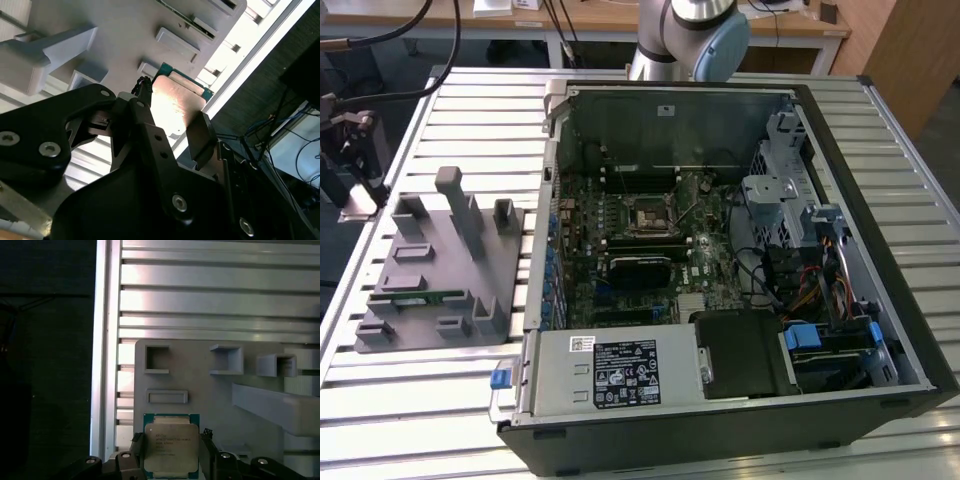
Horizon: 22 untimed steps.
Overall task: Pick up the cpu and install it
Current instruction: 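Pick up the cpu and move it towards the insertion slot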
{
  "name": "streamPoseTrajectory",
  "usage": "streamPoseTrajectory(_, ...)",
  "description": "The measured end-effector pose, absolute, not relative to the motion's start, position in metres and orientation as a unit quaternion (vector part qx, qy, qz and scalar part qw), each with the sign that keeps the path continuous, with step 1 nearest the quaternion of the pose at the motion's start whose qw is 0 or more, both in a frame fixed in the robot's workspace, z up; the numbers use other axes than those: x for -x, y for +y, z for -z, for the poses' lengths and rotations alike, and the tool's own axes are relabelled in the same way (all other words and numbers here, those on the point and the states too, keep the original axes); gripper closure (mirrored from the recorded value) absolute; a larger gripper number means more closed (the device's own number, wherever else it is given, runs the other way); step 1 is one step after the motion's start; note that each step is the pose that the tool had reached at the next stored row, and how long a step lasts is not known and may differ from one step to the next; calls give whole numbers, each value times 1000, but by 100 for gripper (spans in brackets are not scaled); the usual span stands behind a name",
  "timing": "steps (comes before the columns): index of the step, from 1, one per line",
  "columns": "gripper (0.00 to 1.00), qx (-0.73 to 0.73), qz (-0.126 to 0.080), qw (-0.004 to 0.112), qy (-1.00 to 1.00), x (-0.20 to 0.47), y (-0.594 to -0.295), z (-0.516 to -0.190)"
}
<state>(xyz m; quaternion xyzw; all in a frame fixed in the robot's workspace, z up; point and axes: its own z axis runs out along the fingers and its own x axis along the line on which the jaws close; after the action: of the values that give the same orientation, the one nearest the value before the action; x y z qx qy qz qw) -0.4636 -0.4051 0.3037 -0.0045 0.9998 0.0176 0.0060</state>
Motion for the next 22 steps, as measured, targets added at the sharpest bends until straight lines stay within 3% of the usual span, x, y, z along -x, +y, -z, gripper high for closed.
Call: streamPoseTrajectory(22, 47, 4, -18, 6, 1000, 464, -400, -339)
